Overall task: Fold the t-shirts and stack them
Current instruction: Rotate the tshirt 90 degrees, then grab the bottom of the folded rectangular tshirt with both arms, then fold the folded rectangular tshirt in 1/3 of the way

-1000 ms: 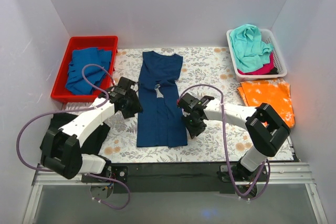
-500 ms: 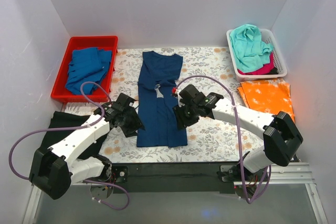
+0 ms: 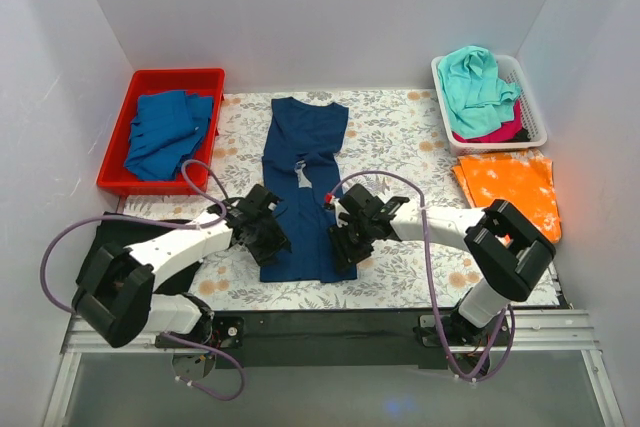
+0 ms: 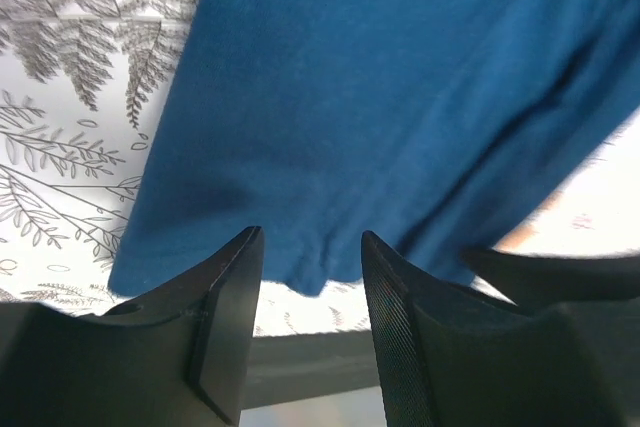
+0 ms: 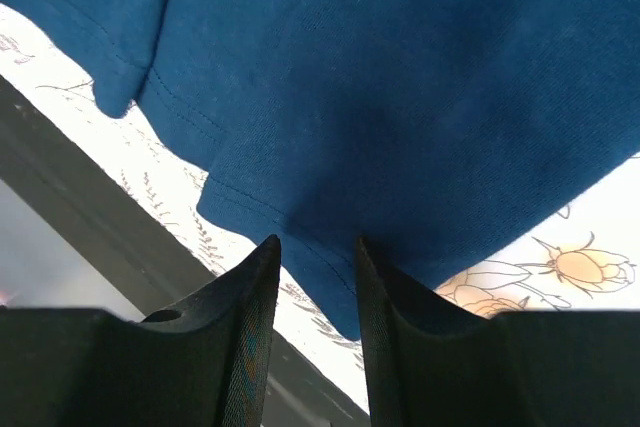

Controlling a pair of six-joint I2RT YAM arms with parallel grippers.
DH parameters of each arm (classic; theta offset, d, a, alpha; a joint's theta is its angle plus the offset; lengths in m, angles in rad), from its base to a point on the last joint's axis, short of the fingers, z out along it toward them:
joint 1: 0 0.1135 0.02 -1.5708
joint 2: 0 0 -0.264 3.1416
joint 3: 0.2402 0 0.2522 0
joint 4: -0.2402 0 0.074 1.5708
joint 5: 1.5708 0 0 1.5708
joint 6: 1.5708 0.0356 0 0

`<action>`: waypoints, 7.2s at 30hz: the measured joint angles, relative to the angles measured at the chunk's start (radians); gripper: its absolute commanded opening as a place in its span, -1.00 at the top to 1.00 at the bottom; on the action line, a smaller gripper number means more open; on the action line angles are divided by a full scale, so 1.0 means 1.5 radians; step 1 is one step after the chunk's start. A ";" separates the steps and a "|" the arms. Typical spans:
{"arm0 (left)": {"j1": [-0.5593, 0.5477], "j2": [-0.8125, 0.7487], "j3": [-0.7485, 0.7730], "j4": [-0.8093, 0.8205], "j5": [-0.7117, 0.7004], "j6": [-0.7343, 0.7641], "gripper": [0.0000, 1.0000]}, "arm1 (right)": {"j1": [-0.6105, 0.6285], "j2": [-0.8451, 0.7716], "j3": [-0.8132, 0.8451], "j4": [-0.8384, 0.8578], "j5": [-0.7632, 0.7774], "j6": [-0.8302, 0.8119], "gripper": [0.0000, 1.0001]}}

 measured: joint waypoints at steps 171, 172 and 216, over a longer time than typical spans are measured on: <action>0.155 0.352 0.438 0.028 -0.114 0.255 0.14 | -0.211 0.222 0.425 -0.095 0.161 -0.116 0.17; 0.152 0.340 0.409 0.038 -0.102 0.255 0.15 | -0.201 0.214 0.405 -0.095 0.158 -0.115 0.17; -0.006 0.088 0.151 -0.070 -0.124 0.138 0.19 | -0.127 -0.056 0.118 -0.124 0.153 -0.080 0.34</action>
